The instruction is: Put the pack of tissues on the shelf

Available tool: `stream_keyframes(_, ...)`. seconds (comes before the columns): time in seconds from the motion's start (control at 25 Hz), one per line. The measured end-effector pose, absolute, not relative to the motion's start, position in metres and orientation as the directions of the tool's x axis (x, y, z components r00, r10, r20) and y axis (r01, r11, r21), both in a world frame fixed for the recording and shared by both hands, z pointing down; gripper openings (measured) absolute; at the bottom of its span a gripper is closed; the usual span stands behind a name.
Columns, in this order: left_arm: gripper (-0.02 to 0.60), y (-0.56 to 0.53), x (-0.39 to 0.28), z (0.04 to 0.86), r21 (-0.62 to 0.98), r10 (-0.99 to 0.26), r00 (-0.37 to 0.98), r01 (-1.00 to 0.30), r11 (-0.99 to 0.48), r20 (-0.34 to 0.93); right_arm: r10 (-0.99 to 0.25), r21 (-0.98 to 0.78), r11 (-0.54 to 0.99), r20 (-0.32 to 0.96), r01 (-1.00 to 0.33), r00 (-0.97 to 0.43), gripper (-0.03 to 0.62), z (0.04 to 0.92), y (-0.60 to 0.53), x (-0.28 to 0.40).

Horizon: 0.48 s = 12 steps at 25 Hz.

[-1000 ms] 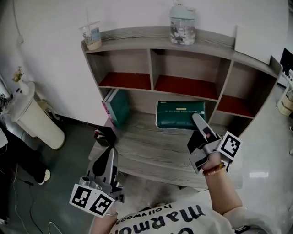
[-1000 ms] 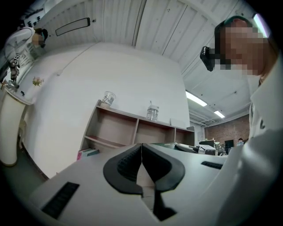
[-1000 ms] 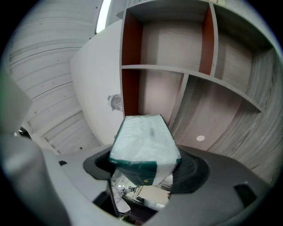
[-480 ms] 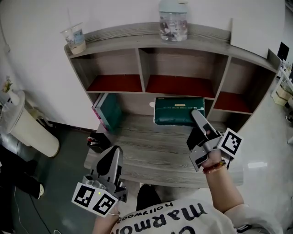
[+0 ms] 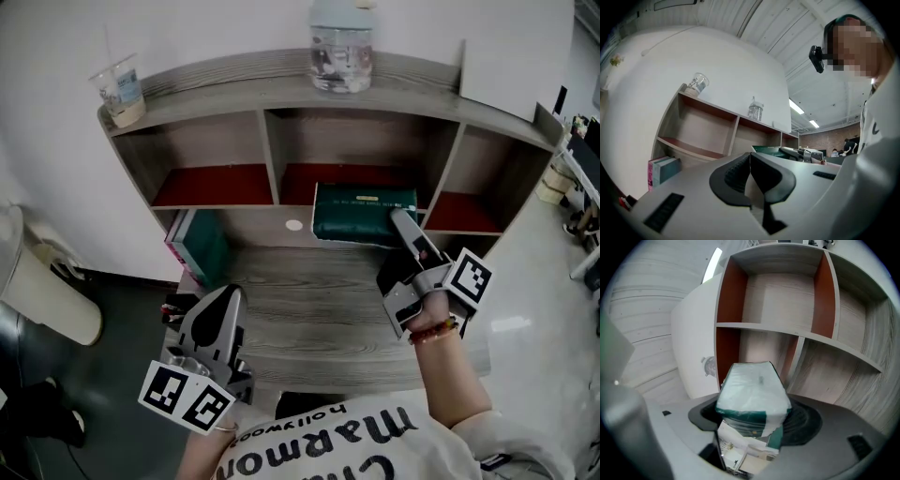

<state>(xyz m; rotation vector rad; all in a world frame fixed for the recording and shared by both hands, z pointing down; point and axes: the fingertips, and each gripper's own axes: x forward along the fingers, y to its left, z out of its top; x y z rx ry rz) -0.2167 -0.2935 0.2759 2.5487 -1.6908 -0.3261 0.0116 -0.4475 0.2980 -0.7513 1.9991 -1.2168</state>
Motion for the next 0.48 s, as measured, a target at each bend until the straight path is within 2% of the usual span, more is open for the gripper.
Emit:
stream_keyframes(0.2,0.018,-0.314,-0.234,0.273,0.171,-0.915,0.375,-0.902,-0.397,-0.146,-0.776,-0.899,0.389,-0.202,-0.202,-0.597,0.351,0.293,-0.467,0.007)
stream_keyframes(0.48,0.018,-0.334,-0.25,0.281,0.195,-0.917,0.377,-0.897,-0.397,-0.134,-0.767,-0.871,0.428,-0.208,-0.243,-0.607,0.351,0.278,-0.487,-0.006)
